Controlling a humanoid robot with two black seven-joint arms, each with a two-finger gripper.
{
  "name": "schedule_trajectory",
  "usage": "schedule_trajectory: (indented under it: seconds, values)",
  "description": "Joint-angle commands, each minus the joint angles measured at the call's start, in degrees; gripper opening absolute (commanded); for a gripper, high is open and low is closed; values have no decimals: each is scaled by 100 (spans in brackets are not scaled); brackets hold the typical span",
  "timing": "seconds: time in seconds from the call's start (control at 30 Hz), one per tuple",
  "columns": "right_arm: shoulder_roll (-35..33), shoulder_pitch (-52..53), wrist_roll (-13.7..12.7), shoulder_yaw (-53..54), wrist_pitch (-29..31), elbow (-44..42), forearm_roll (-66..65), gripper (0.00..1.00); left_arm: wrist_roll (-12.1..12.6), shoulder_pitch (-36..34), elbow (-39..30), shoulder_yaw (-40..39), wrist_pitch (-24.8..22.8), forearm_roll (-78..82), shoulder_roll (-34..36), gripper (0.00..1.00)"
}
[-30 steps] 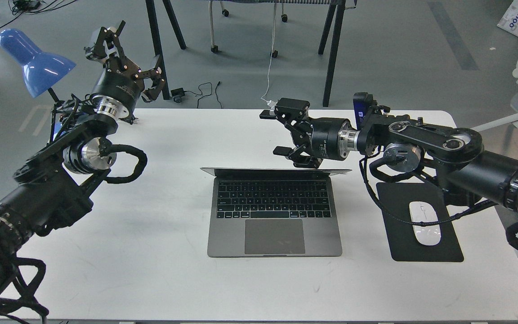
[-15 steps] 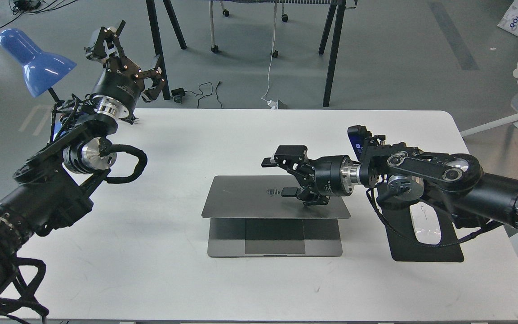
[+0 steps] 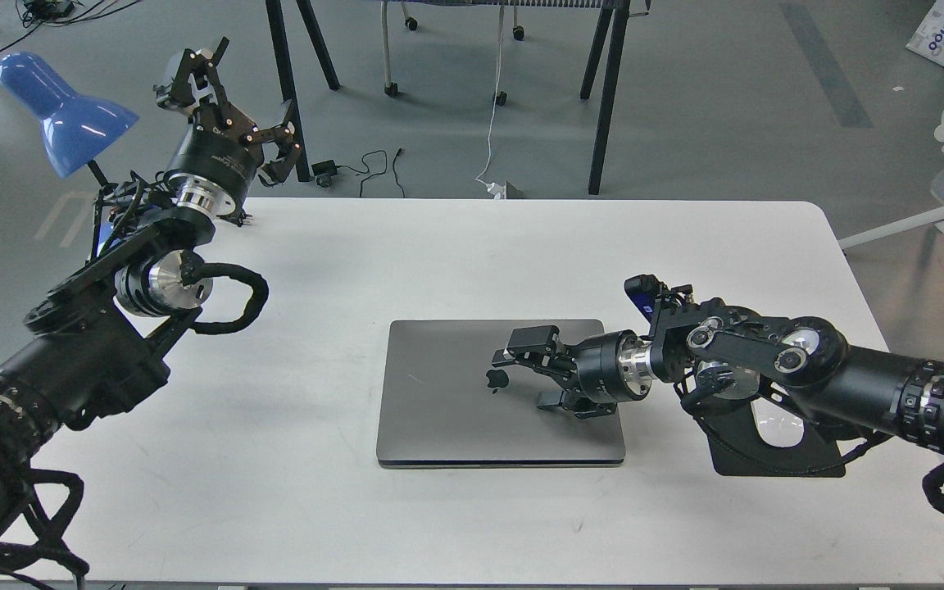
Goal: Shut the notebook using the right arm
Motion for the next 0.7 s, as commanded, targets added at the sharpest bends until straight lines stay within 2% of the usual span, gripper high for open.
schedule_trajectory:
  seconds: [0.0,0.53,0.67]
  values:
    - [88,-29,-4,8,-24,-155,-8,100,0,1,0,0,-1,0,0,100]
    - [97,-55,-4,113,-33,-172,18,100,0,1,0,0,-1,0,0,100]
    - [71,7,32,770,-33,-260,45,100,0,1,0,0,-1,0,0,100]
